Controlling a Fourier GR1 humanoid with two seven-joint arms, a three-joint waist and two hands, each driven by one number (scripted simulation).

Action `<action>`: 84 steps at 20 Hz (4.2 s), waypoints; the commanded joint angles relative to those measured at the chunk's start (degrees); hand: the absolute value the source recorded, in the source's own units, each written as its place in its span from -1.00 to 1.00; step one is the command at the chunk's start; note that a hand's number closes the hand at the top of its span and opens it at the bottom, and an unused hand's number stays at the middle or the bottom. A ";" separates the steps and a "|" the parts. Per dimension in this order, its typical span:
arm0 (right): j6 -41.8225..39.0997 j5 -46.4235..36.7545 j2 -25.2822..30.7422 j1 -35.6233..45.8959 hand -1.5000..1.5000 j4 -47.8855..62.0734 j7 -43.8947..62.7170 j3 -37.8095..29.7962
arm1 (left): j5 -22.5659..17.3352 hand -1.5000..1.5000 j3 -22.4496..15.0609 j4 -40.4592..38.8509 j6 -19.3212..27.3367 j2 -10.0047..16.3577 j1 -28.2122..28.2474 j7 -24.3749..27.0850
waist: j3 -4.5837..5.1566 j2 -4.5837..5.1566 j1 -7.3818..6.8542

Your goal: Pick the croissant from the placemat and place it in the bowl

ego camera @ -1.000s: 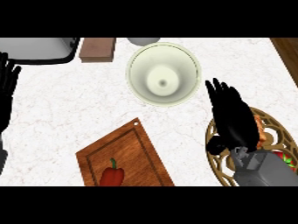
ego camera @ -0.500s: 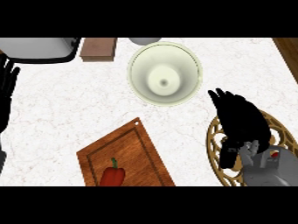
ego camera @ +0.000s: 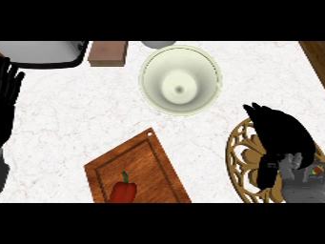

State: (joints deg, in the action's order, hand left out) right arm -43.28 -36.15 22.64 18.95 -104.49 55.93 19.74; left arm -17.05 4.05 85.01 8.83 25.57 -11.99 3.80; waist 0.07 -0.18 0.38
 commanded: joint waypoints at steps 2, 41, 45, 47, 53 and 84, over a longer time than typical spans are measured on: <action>-6.20 -0.33 -2.00 -0.36 -1.00 0.51 8.97 -1.56 | -0.10 0.00 1.96 -3.00 -2.48 -0.03 0.61 3.51 | 0.00 0.15 -0.14; 10.96 -23.71 -1.49 -4.58 -1.00 29.99 -25.70 -11.68 | 7.90 0.00 6.02 3.72 -5.31 -7.14 -0.93 -4.21 | -0.09 0.20 -0.67; 13.97 -26.92 -3.55 -6.79 -1.00 31.28 -24.16 -11.05 | 7.51 0.00 7.61 3.39 -6.45 -6.65 -1.17 -4.74 | -0.09 0.18 -0.55; 12.69 -27.10 -3.83 -5.81 -1.00 30.89 -23.89 -12.13 | 8.48 0.00 7.55 0.20 -6.09 -8.07 -2.19 -2.38 | -0.08 0.20 -0.45; 19.98 -28.83 -0.40 -5.67 1.00 33.96 -34.02 -11.77 | 9.64 0.00 7.72 -1.18 -6.34 -7.78 -3.43 -2.29 | -0.09 0.25 -0.44; 29.91 -8.01 22.19 3.37 1.00 43.54 -75.93 -38.53 | 9.06 0.00 10.38 -2.72 -8.03 -7.51 -3.37 -1.71 | 0.04 -0.17 0.89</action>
State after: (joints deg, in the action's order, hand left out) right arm -9.11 -48.92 44.99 21.87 -53.72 -18.57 -17.04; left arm -8.24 14.00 84.60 0.41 18.30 -14.43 1.33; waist 0.04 -0.18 0.39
